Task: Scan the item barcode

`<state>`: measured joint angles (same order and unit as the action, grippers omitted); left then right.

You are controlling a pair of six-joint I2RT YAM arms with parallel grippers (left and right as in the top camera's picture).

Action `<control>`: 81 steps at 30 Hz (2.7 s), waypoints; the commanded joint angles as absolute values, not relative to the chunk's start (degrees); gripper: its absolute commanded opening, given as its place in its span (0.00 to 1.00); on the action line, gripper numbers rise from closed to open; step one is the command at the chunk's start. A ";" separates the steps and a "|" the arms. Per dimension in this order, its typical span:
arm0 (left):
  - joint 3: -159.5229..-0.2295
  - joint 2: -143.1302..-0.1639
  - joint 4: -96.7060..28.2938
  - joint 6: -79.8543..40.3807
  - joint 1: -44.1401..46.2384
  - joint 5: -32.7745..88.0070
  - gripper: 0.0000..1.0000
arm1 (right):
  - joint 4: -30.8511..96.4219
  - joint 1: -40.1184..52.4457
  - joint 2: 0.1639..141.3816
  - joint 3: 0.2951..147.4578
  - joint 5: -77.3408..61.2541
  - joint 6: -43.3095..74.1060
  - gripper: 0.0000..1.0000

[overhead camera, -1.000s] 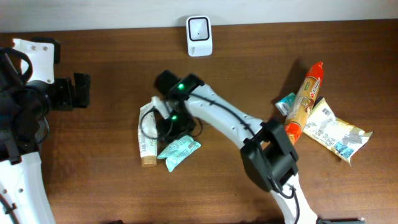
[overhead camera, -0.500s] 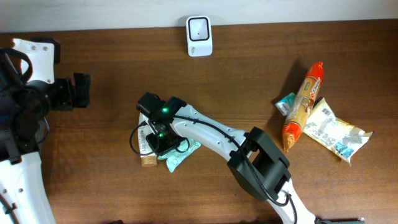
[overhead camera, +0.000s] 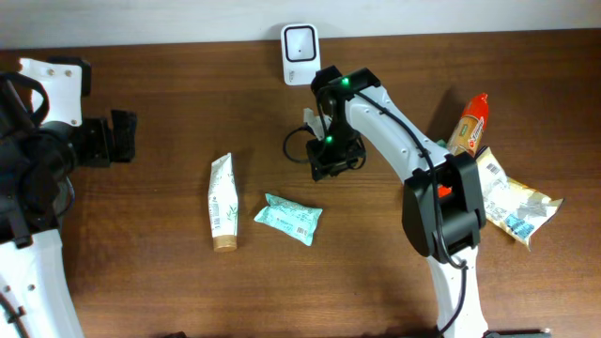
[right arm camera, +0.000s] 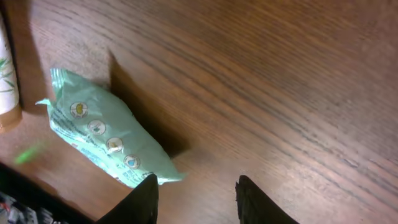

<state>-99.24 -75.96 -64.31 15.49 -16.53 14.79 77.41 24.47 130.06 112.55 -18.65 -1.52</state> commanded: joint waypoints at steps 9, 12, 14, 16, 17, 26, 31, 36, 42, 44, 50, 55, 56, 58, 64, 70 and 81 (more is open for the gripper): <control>-99.63 -75.64 -64.38 16.38 -16.69 15.44 0.99 | 73.87 28.51 130.89 103.02 -17.41 2.04 0.35; -99.63 -75.61 -64.38 16.38 -16.69 15.44 0.99 | 79.35 31.77 130.89 102.96 -17.56 2.02 0.35; -99.63 -75.64 -64.38 16.38 -16.69 15.44 0.99 | 80.82 34.39 130.89 102.96 -19.05 1.96 0.35; -99.63 -75.64 -64.38 16.38 -16.69 15.44 0.99 | 79.94 35.42 130.89 103.13 -17.52 1.72 0.35; -99.63 -75.61 -64.38 16.38 -16.69 15.42 0.99 | 80.07 33.65 130.87 105.73 -17.02 0.16 0.33; -99.63 -75.64 -64.38 16.38 -16.69 15.44 0.99 | 68.05 27.16 131.00 105.62 -15.84 -1.21 0.09; -99.63 -75.64 -64.38 16.38 -16.69 15.42 0.99 | 72.12 29.43 131.59 102.91 -18.24 -2.48 0.09; -99.63 -75.64 -64.38 16.38 -16.69 15.42 0.99 | 80.47 35.27 131.61 101.93 -23.20 -5.63 0.09; -99.63 -75.64 -64.38 16.38 -16.69 15.44 0.99 | 87.22 35.00 131.33 113.73 -24.51 -12.29 0.14; -99.63 -75.64 -64.38 16.38 -16.69 15.42 0.99 | 82.56 33.56 131.33 117.45 -16.99 -19.73 0.64; -99.63 -75.61 -64.38 16.38 -16.69 15.44 0.99 | 73.19 27.46 136.31 116.55 -26.76 -46.35 0.88; -99.63 -75.64 -64.38 16.38 -16.69 15.44 0.99 | 74.32 28.21 138.78 116.55 -29.41 -46.74 0.87; -99.63 -75.64 -64.38 16.38 -16.69 15.44 0.99 | 74.54 28.80 139.61 116.55 -29.61 -46.72 0.86; -99.63 -75.64 -64.38 16.38 -16.69 15.44 0.99 | 75.07 29.78 139.92 116.55 -29.61 -46.72 0.84; -99.63 -75.64 -64.38 16.38 -16.69 15.44 0.99 | 74.54 30.04 141.16 114.78 -29.85 -46.68 0.67; -99.63 -75.61 -64.38 16.38 -16.69 15.42 0.99 | 78.26 30.00 141.16 115.46 -31.09 -42.13 0.05; -99.63 -75.64 -64.40 16.38 -16.69 15.44 0.99 | 75.05 15.29 135.98 135.17 -48.21 -6.57 0.04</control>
<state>-99.24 -75.96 -64.31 15.49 -16.53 14.79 77.45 19.14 141.05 132.27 -42.83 -11.38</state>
